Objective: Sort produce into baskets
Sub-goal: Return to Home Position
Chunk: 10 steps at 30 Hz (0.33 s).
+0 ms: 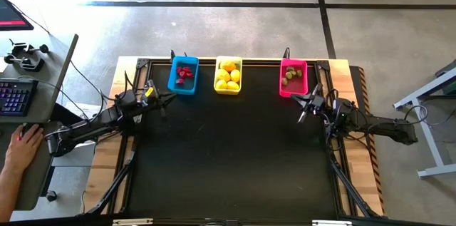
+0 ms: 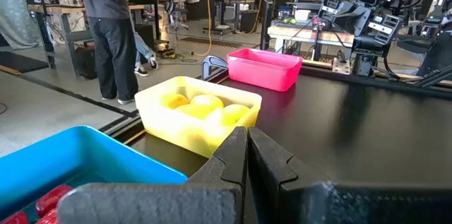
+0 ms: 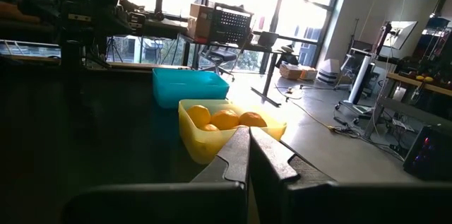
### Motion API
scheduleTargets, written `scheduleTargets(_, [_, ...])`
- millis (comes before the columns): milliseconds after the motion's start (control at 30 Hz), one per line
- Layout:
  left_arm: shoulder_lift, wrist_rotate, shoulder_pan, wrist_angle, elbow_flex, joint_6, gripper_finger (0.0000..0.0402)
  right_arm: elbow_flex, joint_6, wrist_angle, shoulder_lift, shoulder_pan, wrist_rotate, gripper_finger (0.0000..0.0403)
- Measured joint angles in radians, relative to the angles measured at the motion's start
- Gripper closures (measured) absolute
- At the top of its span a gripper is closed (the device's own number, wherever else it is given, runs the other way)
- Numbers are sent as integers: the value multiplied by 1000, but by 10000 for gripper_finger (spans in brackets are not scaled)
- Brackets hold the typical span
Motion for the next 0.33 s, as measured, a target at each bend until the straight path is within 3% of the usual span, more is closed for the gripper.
scheduleTargets(333, [0,0,0,0,0,0,401,0,0,0,0,0,0,402])
